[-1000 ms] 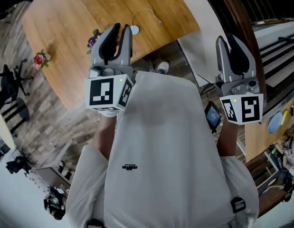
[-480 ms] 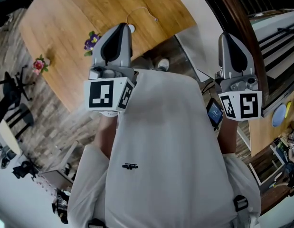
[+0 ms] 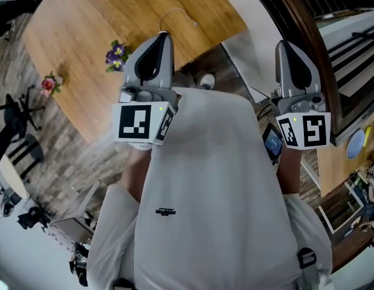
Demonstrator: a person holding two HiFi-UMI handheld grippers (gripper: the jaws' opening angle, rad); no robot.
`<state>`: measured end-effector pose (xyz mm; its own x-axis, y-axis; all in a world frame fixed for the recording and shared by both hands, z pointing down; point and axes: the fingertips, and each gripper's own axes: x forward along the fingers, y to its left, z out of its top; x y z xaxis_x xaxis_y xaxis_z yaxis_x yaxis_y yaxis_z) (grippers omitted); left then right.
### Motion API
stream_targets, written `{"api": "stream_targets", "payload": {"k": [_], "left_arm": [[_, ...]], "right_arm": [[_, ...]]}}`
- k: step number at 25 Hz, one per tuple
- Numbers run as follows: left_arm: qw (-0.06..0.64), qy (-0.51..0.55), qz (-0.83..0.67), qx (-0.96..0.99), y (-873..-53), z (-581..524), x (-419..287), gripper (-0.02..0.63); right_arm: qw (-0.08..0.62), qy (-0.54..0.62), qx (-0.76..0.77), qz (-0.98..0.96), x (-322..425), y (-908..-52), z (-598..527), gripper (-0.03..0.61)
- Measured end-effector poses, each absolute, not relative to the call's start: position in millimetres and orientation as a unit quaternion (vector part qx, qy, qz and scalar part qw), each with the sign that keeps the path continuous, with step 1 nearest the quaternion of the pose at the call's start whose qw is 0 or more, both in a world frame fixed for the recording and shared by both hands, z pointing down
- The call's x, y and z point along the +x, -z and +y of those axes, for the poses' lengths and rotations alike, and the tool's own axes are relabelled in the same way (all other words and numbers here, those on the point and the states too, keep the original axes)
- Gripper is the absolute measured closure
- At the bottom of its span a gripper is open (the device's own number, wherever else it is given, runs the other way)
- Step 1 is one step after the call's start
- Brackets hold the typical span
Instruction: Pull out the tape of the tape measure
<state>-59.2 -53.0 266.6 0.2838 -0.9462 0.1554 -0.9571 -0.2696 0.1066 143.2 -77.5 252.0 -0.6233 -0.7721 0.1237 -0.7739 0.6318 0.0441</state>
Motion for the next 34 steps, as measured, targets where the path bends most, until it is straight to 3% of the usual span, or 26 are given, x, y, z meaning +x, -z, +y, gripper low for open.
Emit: {"api": "stream_targets", "payload": {"k": [34], "left_arm": [[0.091, -0.039, -0.585, 0.805, -270.7, -55.1, -34.8, 0.595]], "right_arm": [[0.059, -0.007, 0.427, -0.902, 151.4, -252.9, -75.8, 0.577]]}}
